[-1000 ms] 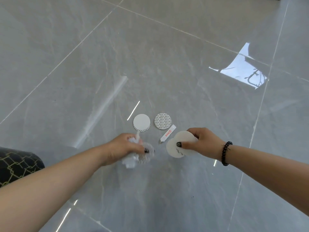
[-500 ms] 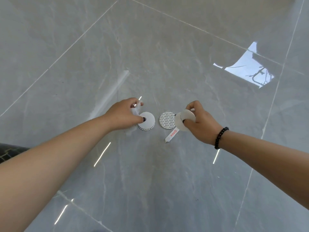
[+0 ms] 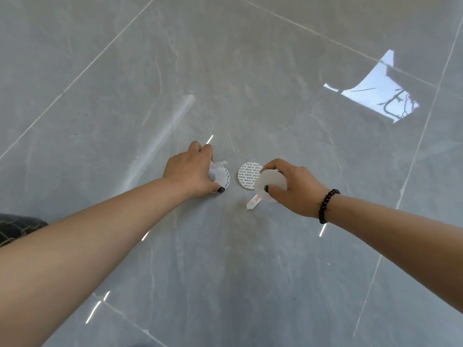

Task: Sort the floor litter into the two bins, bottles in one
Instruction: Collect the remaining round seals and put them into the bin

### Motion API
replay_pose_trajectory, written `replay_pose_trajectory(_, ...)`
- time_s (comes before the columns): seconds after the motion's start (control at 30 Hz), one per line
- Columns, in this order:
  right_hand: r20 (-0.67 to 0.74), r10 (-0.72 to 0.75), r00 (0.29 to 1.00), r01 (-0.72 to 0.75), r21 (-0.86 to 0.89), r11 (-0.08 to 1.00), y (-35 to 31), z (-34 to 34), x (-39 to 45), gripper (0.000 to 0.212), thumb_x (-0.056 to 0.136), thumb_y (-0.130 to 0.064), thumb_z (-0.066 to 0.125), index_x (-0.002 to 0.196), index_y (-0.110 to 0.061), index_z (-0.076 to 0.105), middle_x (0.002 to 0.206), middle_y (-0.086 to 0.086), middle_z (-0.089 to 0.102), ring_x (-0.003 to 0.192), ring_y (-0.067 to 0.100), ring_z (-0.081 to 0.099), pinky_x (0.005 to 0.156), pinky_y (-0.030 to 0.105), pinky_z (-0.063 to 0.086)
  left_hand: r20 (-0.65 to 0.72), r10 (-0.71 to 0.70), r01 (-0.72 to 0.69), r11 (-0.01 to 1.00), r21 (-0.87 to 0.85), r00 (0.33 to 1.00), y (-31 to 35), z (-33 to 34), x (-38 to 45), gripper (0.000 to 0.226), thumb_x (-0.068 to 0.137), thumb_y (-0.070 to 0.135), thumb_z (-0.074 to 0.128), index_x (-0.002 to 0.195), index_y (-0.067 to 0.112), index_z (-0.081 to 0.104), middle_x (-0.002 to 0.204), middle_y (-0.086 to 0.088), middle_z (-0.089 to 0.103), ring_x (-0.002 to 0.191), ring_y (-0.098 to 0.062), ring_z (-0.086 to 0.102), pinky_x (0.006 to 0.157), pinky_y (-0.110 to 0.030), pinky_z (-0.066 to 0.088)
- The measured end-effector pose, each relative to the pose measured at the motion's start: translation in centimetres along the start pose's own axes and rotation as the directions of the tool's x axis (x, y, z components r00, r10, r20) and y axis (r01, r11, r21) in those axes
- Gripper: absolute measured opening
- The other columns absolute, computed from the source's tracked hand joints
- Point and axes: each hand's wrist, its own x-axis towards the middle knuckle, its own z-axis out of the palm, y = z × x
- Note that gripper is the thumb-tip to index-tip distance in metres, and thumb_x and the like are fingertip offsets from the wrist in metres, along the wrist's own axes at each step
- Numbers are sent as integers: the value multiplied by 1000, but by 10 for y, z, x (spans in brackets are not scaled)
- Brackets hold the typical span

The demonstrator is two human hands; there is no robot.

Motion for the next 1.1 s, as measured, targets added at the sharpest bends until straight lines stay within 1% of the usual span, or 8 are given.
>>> replay_pose_trajectory(0.2, 0, -3, 1000, 3, 18, 1000, -4, -2, -7, 31, 90, -20, 56, 120, -25, 50, 107, -1, 57, 86, 21, 58, 58, 24, 50, -37, 27, -27, 1000, -11, 999, -4, 7, -14, 45, 73, 47, 70, 103, 25, 43, 103, 7, 53, 82, -19, 54, 66, -29, 35)
replay_pose_trajectory(0.37, -1, -16, 1000, 16, 38, 999, -23, -5, -20, 27, 89, -18, 57, 114, -26, 52, 104, -1, 59, 88, 22, 60, 66, 33, 56, 83, -20, 45, 949, -312, 996, -7, -1, -39, 42, 68, 47, 77, 82, 25, 43, 77, 8, 54, 73, -19, 53, 58, -29, 37)
replay_pose_trajectory(0.43, -41, -18, 999, 22, 104, 994, -35, -12, -27, 24, 88, -16, 59, 109, -26, 55, 102, -2, 60, 86, 20, 62, 64, 34, 58, 24, -58, 63, 927, -371, 998, -8, -22, -46, 44, 68, 45, 78, 76, 25, 41, 75, 10, 51, 72, -18, 52, 60, -31, 38)
replay_pose_trajectory(0.63, -156, -144, 977, 160, 92, 983, -107, -34, -37, 19, 87, -15, 64, 101, -25, 57, 92, -9, 60, 77, 7, 59, 48, 7, 42, -212, -232, 105, 870, -481, 949, -14, -127, -101, 44, 69, 54, 75, 73, 26, 42, 74, 12, 49, 69, -11, 50, 59, -30, 38)
replay_pose_trajectory(0.8, -173, -263, 949, 306, 302, 903, -217, -26, -42, 26, 88, -9, 62, 91, -34, 54, 98, -8, 57, 82, 18, 65, 51, 22, 57, -273, -342, 48, 698, -715, 899, -46, -185, -211, 43, 62, 59, 79, 82, 27, 58, 74, 14, 65, 69, -3, 64, 59, -23, 52)
replay_pose_trajectory(0.9, -156, -397, 904, 426, 379, 821, -290, -5, -51, 24, 84, -9, 60, 93, -32, 57, 97, -6, 59, 80, 17, 63, 56, 29, 59, -343, -451, -17, 585, -811, 824, -78, -205, -284, 47, 49, 62, 76, 76, 26, 61, 65, 13, 68, 56, -1, 64, 53, -20, 51)
replay_pose_trajectory(1.0, -164, -500, 850, 523, 372, 767, -349, 24, -58, 24, 85, -12, 59, 100, -31, 54, 93, -13, 57, 67, 3, 57, 44, 12, 45, -526, -624, -171, 538, -826, 579, -130, -216, -325, 53, 52, 62, 79, 80, 20, 64, 69, -3, 71, 58, -22, 68, 43, -31, 52)
replay_pose_trajectory(1.1, -166, -569, 805, 591, 317, 742, -391, 57, -61, 30, 86, -13, 62, 104, -33, 48, 97, -13, 60, 70, 1, 59, 45, 9, 44, -663, -646, -227, 630, -743, 378, -182, -212, -349, 61, 70, 61, 68, 84, 2, 61, 84, -32, 62, 59, -47, 60, 40, -48, 48)
